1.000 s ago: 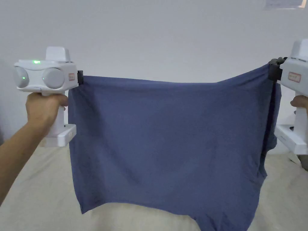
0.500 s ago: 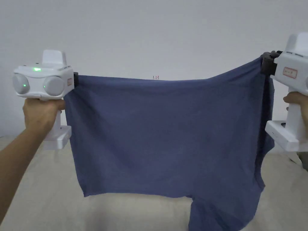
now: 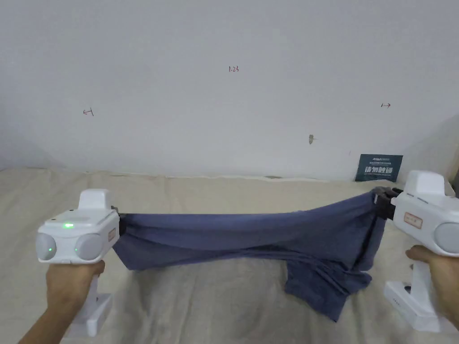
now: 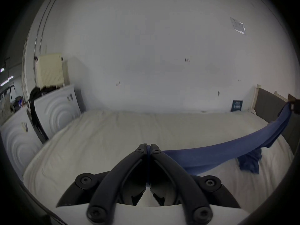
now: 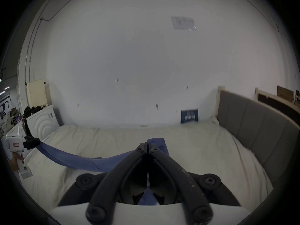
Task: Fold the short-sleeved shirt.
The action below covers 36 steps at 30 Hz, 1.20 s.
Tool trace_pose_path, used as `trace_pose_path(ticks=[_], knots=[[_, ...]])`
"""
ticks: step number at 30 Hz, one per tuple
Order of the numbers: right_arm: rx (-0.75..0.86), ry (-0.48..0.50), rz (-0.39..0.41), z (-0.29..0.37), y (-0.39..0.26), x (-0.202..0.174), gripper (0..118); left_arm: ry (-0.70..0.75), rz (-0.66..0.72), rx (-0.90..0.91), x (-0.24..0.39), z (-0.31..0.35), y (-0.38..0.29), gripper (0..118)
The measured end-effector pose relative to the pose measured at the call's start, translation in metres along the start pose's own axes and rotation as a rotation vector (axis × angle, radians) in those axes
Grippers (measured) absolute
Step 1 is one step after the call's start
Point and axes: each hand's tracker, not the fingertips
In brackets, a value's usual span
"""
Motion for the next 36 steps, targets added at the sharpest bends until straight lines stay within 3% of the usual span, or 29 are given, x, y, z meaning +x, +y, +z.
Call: trace_pose_path(ticks=[12,18,22,29,32,36], knots=[[-0.213,0.041,-0.137,0.156,-0.177,0.025,3,-0.036,0.076,-0.218,-0.045,0.126,-0.171,3],[-0.314,0.024,-0.165,0.254,-0.246,0.020,3,-0.031,0.143,-0.281,-0.062,0.199,-0.234,3],[-0.388,0.011,-0.137,0.293,-0.278,0.023,3,-0.016,0.134,-0.321,-0.072,0.236,-0.265,3],[-0.524,-0.040,-0.139,0.311,-0.332,0.018,3,0.036,0.128,-0.420,-0.080,0.262,-0.309,3],[-0.597,-0.079,-0.099,0.304,-0.358,0.013,3,0.070,0.078,-0.467,-0.081,0.258,-0.326,3],[-0.623,-0.118,-0.109,0.288,-0.364,0.007,3,0.074,0.081,-0.467,-0.078,0.256,-0.331,3]])
